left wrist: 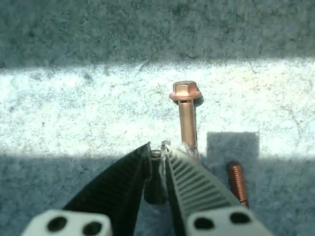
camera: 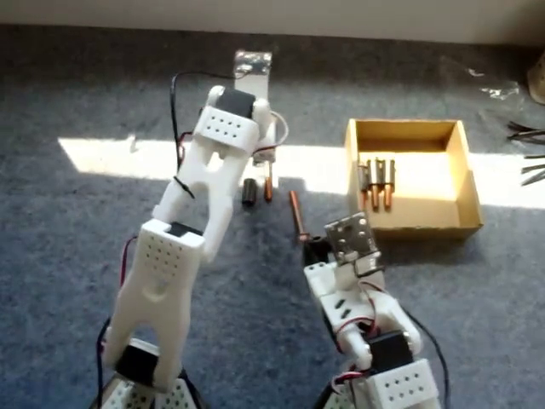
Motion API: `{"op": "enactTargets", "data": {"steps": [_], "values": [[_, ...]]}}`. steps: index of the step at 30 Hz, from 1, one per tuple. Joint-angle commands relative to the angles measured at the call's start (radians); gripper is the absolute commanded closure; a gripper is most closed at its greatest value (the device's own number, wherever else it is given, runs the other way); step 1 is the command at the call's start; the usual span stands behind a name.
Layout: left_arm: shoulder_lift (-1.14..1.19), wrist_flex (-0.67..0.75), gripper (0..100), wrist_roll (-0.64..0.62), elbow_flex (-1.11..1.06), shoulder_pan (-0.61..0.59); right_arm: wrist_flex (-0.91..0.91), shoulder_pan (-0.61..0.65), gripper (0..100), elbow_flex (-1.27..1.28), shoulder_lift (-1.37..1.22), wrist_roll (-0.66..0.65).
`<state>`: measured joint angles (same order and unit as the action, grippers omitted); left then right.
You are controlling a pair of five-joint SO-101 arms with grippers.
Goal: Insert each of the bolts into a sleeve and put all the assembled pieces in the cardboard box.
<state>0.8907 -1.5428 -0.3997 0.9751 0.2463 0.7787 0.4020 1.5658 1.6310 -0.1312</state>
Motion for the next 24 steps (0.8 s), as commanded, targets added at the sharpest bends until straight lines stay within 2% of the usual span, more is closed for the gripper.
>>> {"op": "enactTargets", "data": {"steps": [1, 6, 15, 24], "values": [[-0.015, 0.009, 88, -0.005, 0.042, 0.045, -0.004, -0.007, 99.4, -0.013, 0.015, -0.017], [-0.012, 0.028, 91, -0.006, 0.036, 0.061, -0.004, -0.007, 99.4, -0.013, 0.015, -0.017], [0.097, 0.058, 91, -0.006, 0.044, 0.071, -0.004, -0.007, 99.4, -0.013, 0.015, -0.017], [0.11, 0.095, 91, -0.005, 0.036, 0.081, -0.004, -0.007, 99.4, -0.013, 0.015, -0.017]]}}
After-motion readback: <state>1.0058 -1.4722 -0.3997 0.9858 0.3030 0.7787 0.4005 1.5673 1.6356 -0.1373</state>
